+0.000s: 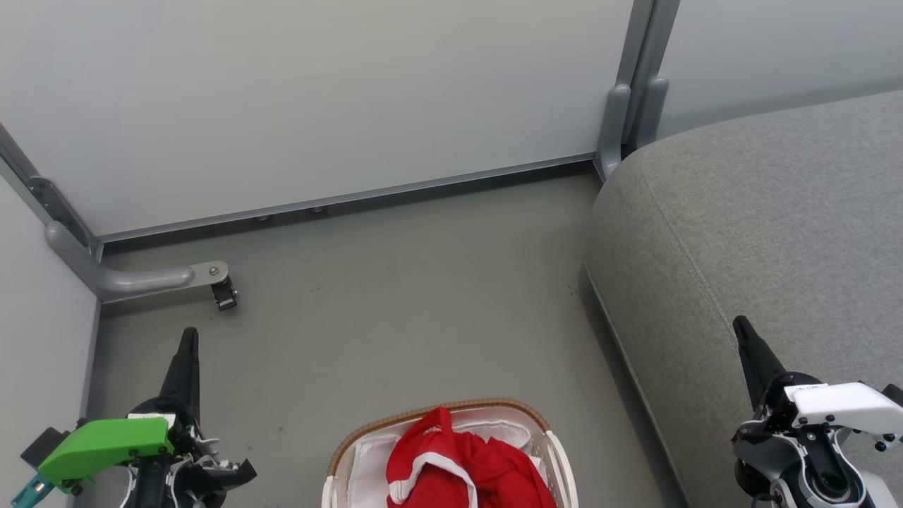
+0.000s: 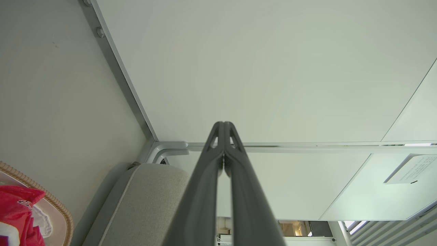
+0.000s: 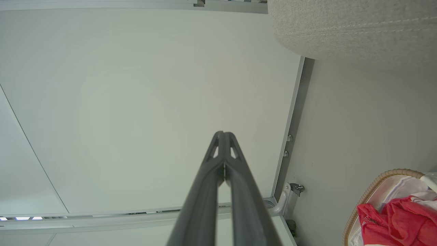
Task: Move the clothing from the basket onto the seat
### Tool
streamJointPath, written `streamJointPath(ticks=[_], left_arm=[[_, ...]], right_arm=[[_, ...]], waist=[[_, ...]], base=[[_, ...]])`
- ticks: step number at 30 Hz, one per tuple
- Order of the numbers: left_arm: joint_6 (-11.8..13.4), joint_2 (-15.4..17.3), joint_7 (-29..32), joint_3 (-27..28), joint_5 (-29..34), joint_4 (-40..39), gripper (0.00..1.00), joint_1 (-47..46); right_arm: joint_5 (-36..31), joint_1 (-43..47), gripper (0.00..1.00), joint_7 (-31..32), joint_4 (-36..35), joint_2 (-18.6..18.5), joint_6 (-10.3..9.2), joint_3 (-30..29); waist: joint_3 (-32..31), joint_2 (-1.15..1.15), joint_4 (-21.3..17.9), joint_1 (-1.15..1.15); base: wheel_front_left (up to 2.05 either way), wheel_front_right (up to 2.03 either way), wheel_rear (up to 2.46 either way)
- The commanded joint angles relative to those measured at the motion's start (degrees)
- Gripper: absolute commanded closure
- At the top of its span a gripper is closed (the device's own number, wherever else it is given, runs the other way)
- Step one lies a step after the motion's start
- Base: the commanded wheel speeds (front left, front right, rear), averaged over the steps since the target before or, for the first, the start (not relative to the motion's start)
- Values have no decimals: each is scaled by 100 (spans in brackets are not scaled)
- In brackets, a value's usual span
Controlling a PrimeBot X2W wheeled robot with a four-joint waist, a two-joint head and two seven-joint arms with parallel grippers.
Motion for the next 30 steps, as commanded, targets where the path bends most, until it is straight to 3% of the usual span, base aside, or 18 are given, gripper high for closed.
streamJointPath(ticks=[1, 30], left_arm=[[-21, 2, 18, 27, 42, -11, 100, -87], [-21, -8, 29, 38, 49, -10, 100, -89]], right_arm=[[-22, 35, 100, 22, -16, -13, 2, -21], [-36, 32, 100, 35, -14, 1, 2, -39]], waist=[[0, 11, 0, 0], [0, 11, 0, 0]], base=[[0, 0, 0], [0, 0, 0]])
